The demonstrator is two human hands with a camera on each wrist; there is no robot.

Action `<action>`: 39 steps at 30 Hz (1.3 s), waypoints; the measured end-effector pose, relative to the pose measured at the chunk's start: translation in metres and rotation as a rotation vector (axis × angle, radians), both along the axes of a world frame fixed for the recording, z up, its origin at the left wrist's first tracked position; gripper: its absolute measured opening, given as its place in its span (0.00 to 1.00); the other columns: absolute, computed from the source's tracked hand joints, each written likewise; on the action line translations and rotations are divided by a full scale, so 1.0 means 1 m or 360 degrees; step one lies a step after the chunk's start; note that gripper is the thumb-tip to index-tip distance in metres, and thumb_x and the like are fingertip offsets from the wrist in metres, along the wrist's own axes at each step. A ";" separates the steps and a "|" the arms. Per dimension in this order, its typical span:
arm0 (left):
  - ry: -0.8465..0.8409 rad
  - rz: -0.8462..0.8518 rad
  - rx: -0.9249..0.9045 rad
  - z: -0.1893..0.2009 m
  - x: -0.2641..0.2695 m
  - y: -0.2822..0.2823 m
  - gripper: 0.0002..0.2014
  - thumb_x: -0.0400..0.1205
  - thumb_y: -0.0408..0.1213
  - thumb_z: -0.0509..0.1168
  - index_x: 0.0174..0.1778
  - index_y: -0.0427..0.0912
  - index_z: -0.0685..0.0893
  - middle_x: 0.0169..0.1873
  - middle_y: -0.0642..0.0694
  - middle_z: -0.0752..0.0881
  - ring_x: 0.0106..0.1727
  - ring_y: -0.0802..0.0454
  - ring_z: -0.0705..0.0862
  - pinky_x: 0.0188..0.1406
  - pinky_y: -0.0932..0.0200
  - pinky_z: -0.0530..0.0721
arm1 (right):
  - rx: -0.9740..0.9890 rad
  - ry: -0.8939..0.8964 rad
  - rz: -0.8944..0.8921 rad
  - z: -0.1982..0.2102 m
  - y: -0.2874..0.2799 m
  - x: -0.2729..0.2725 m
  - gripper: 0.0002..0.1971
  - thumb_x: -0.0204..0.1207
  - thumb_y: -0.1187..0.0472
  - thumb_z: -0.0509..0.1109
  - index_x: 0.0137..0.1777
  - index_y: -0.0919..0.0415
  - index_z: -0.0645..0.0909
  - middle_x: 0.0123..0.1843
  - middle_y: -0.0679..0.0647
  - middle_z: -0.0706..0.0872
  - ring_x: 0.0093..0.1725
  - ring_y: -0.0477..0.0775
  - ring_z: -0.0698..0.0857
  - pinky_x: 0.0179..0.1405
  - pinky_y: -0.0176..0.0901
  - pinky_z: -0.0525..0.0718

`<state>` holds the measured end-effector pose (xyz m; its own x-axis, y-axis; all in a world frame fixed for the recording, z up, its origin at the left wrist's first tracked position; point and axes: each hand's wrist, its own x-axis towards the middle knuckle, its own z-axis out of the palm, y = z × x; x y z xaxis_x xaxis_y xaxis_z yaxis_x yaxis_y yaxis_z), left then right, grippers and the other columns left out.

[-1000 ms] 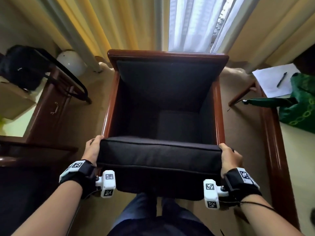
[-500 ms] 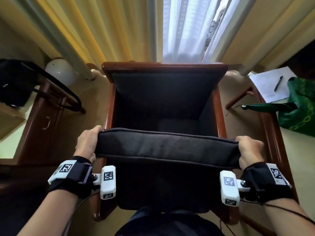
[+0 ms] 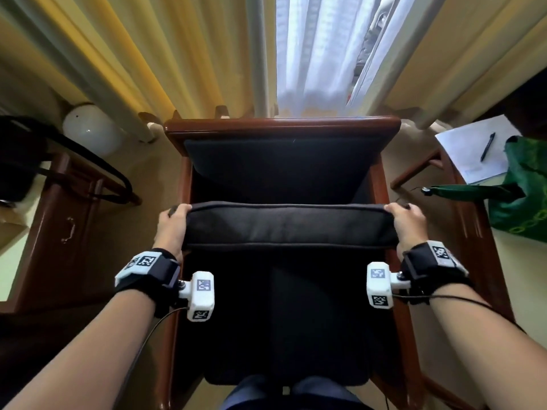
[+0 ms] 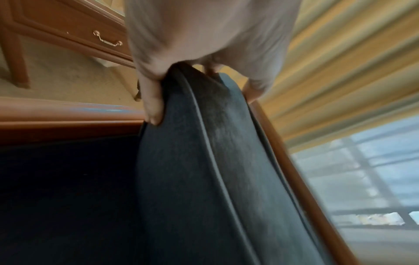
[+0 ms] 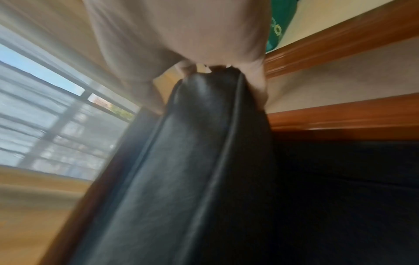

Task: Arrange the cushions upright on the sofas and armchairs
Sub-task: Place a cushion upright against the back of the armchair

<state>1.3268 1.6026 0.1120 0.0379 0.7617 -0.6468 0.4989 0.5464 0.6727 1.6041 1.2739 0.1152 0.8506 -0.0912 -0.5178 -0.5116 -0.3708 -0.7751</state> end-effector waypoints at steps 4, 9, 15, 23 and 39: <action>0.0105 -0.0091 0.0043 -0.017 0.004 0.004 0.46 0.59 0.67 0.76 0.73 0.55 0.73 0.63 0.46 0.83 0.63 0.40 0.84 0.69 0.39 0.83 | -0.0139 0.0020 0.0256 -0.039 -0.007 0.014 0.47 0.45 0.44 0.85 0.70 0.44 0.75 0.68 0.55 0.82 0.66 0.57 0.83 0.70 0.56 0.81; 0.0144 -0.0265 0.0091 -0.023 0.018 0.028 0.53 0.55 0.70 0.81 0.74 0.54 0.72 0.65 0.47 0.83 0.65 0.43 0.84 0.72 0.43 0.81 | -0.0152 0.0024 0.0396 -0.086 -0.002 0.073 0.54 0.28 0.41 0.88 0.64 0.39 0.77 0.66 0.50 0.85 0.65 0.60 0.85 0.65 0.62 0.84; 0.0006 -0.0223 0.0009 -0.018 0.051 0.059 0.51 0.64 0.57 0.85 0.77 0.45 0.66 0.63 0.47 0.80 0.59 0.44 0.84 0.62 0.50 0.82 | -0.0023 -0.0056 0.0556 -0.006 0.049 0.076 0.44 0.46 0.59 0.87 0.69 0.55 0.80 0.61 0.53 0.89 0.60 0.55 0.87 0.64 0.52 0.85; -0.0289 -0.0238 -0.0114 -0.015 0.023 0.041 0.36 0.68 0.47 0.82 0.70 0.45 0.74 0.48 0.44 0.87 0.43 0.46 0.89 0.40 0.49 0.88 | -0.0071 0.0182 0.0286 -0.026 0.015 0.068 0.37 0.57 0.25 0.68 0.59 0.51 0.85 0.69 0.58 0.86 0.70 0.63 0.82 0.76 0.64 0.75; -0.0241 0.0089 -0.0603 -0.075 -0.100 -0.036 0.50 0.47 0.40 0.86 0.70 0.36 0.82 0.63 0.30 0.88 0.58 0.29 0.89 0.47 0.34 0.89 | 0.0181 0.0499 -0.0420 -0.027 -0.064 -0.072 0.14 0.62 0.81 0.74 0.44 0.66 0.83 0.43 0.63 0.88 0.35 0.60 0.87 0.43 0.61 0.88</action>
<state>1.2266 1.5665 0.0366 0.1198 0.4742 -0.8722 0.3722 0.7930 0.4823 1.5320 1.2101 0.0880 0.6057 -0.2124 -0.7668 -0.7948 -0.1168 -0.5955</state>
